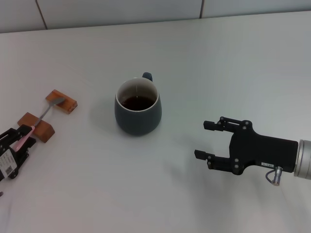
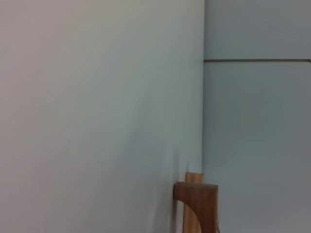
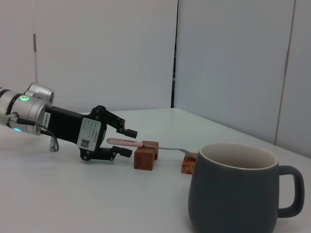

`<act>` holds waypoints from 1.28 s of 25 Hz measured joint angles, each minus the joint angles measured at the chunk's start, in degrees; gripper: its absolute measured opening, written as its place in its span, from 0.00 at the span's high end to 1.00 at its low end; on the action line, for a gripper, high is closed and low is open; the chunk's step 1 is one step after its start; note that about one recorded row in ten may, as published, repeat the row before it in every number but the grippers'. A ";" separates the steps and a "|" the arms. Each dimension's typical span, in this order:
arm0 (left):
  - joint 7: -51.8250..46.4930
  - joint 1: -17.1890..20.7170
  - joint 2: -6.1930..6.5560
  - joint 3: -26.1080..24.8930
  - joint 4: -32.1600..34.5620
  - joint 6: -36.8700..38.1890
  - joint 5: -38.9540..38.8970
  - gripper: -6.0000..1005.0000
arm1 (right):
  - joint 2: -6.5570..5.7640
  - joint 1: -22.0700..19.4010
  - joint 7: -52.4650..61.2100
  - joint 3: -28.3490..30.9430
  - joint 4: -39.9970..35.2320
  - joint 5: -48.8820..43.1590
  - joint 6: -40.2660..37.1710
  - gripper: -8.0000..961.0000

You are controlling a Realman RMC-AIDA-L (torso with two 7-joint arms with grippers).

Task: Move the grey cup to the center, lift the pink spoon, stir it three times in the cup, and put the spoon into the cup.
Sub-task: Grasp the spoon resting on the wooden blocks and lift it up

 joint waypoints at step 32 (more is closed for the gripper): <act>0.04 -0.44 -0.18 0.48 0.01 -0.42 -0.26 0.76 | 0.00 0.03 0.08 0.02 0.08 0.00 0.00 0.23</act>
